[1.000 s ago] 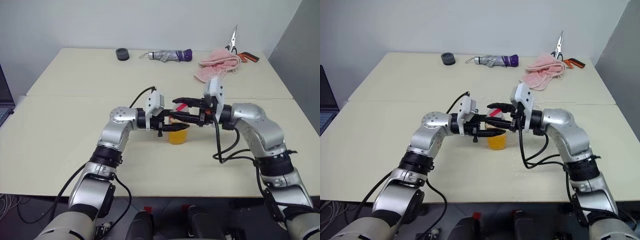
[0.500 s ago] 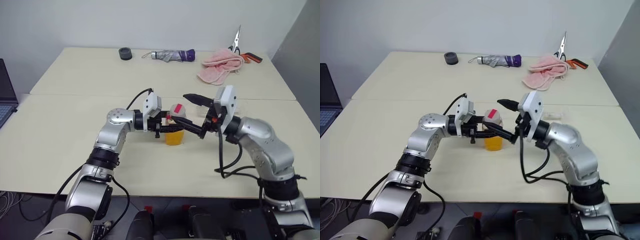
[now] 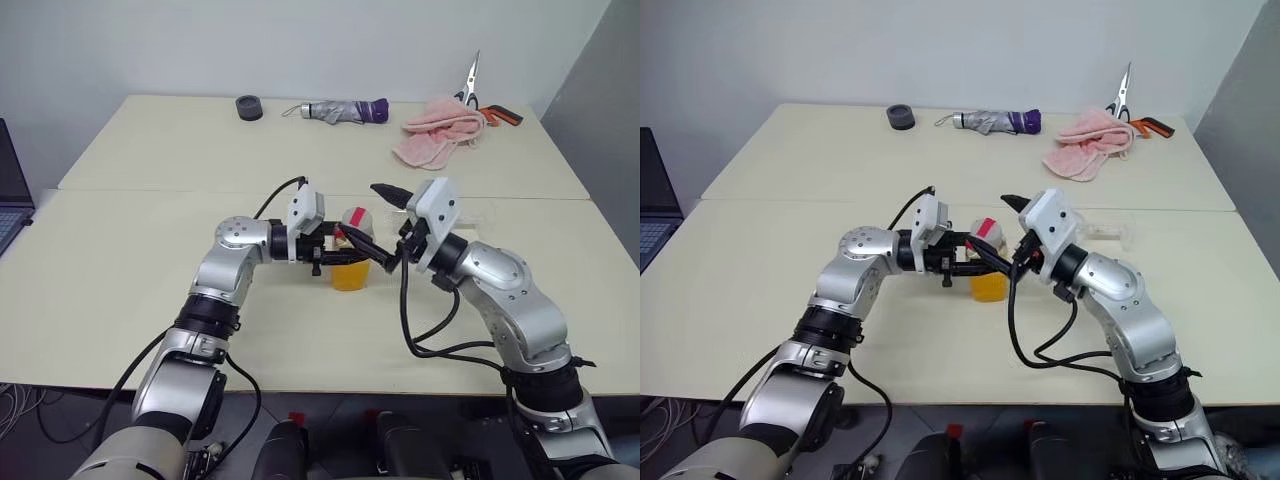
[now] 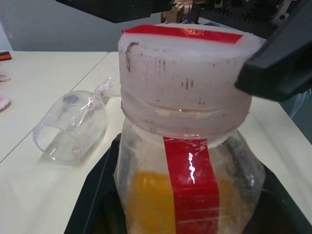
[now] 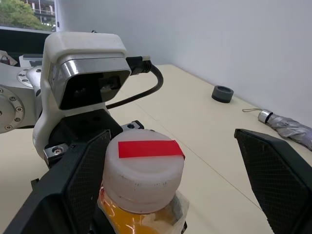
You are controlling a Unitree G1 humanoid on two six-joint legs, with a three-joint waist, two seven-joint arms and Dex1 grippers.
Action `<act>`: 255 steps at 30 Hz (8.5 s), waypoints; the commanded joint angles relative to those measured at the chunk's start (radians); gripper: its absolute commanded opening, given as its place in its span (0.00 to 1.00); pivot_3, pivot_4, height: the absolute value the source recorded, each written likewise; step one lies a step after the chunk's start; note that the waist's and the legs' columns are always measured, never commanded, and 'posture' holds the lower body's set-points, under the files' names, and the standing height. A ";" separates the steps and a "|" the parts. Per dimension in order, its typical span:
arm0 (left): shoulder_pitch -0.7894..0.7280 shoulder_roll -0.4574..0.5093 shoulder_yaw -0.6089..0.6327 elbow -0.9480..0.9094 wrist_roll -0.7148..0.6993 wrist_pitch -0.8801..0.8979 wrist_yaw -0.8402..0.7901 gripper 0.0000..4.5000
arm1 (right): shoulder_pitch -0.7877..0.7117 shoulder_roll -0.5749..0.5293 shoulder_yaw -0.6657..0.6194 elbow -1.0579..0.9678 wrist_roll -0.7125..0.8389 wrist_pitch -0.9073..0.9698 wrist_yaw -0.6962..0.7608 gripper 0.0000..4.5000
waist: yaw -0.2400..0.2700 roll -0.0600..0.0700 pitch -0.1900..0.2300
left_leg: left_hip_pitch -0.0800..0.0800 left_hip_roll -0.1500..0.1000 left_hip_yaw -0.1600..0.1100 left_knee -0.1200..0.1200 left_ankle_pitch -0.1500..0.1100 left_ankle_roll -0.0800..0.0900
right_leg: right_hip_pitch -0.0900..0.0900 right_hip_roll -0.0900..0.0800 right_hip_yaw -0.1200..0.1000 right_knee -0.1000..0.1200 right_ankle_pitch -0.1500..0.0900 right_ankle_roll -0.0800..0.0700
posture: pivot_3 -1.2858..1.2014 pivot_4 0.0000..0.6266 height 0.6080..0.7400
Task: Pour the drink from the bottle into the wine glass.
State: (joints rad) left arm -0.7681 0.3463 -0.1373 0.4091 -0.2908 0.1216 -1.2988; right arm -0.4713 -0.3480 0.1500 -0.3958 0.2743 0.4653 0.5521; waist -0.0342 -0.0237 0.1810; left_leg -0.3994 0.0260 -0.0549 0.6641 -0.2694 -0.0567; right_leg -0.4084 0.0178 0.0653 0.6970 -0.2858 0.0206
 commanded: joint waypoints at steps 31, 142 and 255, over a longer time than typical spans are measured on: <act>-0.040 0.009 0.028 -0.002 -0.024 -0.023 -0.006 0.42 | 0.030 -0.069 -0.092 -0.028 0.044 -0.001 -0.014 0.96 | 0.000 0.000 0.000 | 0.000 0.000 0.000 0.000 0.000 0.000 | 0.000 0.000 0.000 0.000 0.000 0.000 | 0.52 0.24 1.00; -0.030 0.005 0.038 -0.032 -0.023 -0.022 -0.008 0.41 | -0.175 -0.056 -0.007 0.103 0.151 0.063 0.195 0.41 | 0.001 0.000 0.000 | 0.000 0.000 0.000 0.000 0.000 0.000 | 0.000 0.000 0.000 0.000 0.000 0.000 | 0.52 0.24 1.00; 0.607 0.335 0.197 -0.674 -0.214 0.202 0.380 0.99 | 0.096 -0.353 0.074 0.357 -0.725 -0.373 -0.217 1.00 | -0.007 0.000 0.000 | 0.006 0.001 0.004 -0.001 0.000 0.000 | 0.003 0.000 0.003 0.001 0.000 0.000 | 0.52 0.24 1.00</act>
State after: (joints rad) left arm -0.1457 0.6579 0.0700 -0.2366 -0.4820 0.3054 -0.8638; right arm -0.3389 -0.6873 0.2088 -0.0726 -0.3797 0.1396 0.3695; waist -0.0411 -0.0233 0.1812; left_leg -0.3929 0.0274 -0.0509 0.6625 -0.2691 -0.0571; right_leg -0.4054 0.0184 0.0686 0.6975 -0.2858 0.0207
